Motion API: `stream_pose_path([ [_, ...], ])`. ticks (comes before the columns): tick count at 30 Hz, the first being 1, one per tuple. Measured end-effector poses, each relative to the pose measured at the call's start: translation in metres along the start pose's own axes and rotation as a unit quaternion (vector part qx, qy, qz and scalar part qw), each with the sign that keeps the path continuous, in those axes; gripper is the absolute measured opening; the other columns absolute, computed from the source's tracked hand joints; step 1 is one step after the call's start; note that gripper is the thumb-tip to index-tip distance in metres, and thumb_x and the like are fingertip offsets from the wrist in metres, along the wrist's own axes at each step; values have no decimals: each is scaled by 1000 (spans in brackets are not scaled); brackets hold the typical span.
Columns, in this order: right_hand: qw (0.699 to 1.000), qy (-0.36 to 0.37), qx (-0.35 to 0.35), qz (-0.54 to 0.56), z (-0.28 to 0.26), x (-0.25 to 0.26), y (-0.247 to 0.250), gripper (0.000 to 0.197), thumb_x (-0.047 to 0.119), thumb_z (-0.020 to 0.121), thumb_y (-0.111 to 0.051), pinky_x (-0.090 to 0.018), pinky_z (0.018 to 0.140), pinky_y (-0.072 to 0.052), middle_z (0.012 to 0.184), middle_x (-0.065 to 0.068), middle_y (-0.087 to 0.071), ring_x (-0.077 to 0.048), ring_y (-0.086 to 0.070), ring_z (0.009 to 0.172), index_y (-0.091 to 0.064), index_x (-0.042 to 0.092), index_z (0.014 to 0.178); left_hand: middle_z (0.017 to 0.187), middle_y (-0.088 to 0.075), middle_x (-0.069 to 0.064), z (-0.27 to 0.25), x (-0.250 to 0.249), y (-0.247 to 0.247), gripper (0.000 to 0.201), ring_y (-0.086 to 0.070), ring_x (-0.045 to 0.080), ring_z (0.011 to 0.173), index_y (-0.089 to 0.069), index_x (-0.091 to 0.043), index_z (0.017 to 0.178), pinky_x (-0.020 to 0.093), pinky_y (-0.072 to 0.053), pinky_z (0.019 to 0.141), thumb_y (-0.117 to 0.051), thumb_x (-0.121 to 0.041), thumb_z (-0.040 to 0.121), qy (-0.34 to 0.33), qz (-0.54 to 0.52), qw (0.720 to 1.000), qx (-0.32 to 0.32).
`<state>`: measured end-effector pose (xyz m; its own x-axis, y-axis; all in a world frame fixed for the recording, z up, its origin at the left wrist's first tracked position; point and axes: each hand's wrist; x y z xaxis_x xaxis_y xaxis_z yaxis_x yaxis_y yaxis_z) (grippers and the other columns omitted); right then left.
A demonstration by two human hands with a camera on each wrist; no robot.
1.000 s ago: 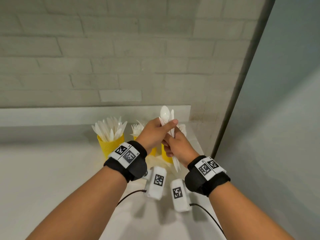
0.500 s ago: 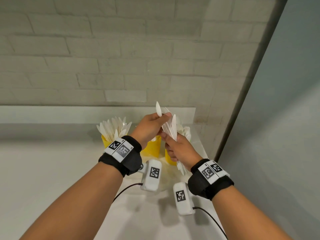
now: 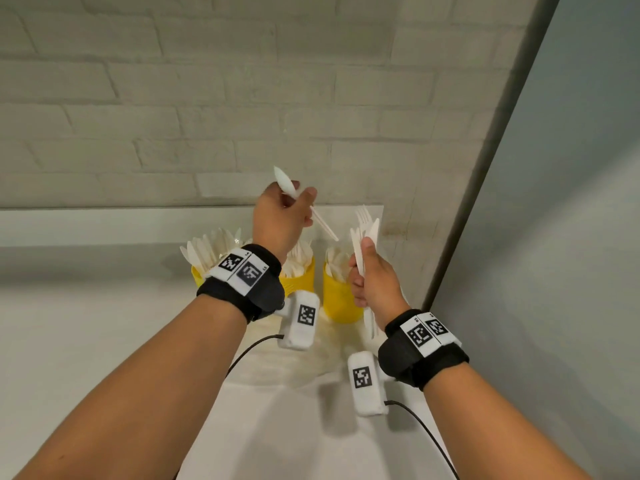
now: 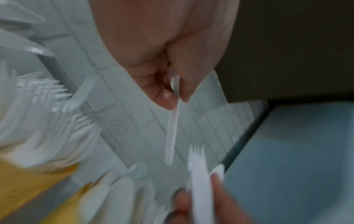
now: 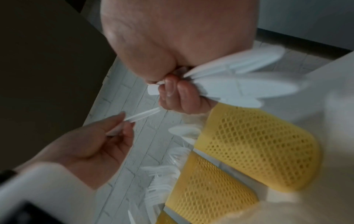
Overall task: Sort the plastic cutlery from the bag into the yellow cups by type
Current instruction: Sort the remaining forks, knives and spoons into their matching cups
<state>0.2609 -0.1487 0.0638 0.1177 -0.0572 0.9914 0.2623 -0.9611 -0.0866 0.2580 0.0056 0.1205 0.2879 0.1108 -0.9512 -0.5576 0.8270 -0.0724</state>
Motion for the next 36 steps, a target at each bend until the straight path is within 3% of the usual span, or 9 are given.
stream_pose_path([
  [4,999,14,-2,34,1,6,12,47,54,98,-30,-18,40,-22,46,6,-34,-7,-28,34,-51,15,82,71,-68,14,-7,27,-19,43,-68,23,56,-41,-19,119,31,-58,60,-68,-21,86,-55,173,982,59],
  [8,999,16,5,41,0,9,21,48,55,97,-31,-18,40,-21,47,5,-33,-8,-27,35,-53,14,84,55,-55,-3,-13,50,-40,43,-57,17,53,-47,-14,121,26,-45,58,-69,-24,86,-86,274,952,111],
  [12,999,24,13,36,-3,9,25,47,54,98,-31,-19,41,-21,49,4,-33,-8,-26,36,-53,16,81,78,-67,10,-14,58,-48,42,-63,26,77,-53,-8,121,24,-39,67,-69,-24,85,-121,316,933,122],
  [16,999,23,17,36,0,9,26,48,55,97,-31,-20,42,-22,47,5,-35,-8,-27,37,-53,16,81,71,-60,15,-12,56,-47,50,-55,23,70,-44,-17,138,29,-43,71,-59,-13,91,-144,318,928,129],
  [21,999,25,30,32,1,8,21,47,54,98,-31,-20,42,-23,48,5,-36,-9,-28,37,-55,17,82,100,-59,16,-11,61,-42,26,-60,31,86,-65,-10,111,24,-36,72,-56,-26,94,-110,387,904,143],
  [25,997,9,38,64,1,9,18,41,42,100,-32,-19,41,-22,48,2,-36,-10,-27,35,-54,16,79,99,-59,22,-16,59,-40,30,-57,30,95,-70,-1,99,31,-43,82,-52,-24,96,-102,401,892,182],
  [29,995,1,41,88,3,9,16,32,27,98,-28,-18,39,-22,49,3,-36,-8,-28,34,-51,14,80,118,-59,12,-18,45,-42,41,-57,27,108,-60,-14,129,33,-43,98,-55,-35,95,-88,345,922,150],
  [33,998,35,24,54,6,8,10,16,21,96,-29,-20,41,-24,55,1,-39,-9,-31,38,-43,13,91,99,-66,9,-31,21,-39,43,-61,23,93,-69,-7,102,32,-45,85,-41,-41,100,-34,211,965,150],
  [36,998,63,22,18,6,12,1,8,18,96,-31,-22,43,-24,60,-2,-38,-10,-32,41,-36,15,92,72,-63,3,-49,12,-31,45,-62,21,74,-66,-6,86,38,-51,78,-44,-43,99,12,182,957,224],
])
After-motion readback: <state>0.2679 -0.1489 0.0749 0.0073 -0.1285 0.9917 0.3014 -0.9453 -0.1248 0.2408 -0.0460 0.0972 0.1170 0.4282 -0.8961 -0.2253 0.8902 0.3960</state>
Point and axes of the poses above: each hand's wrist, its own z-axis towards the middle knuckle, its own y-axis out of the back of the hand, x = y × z
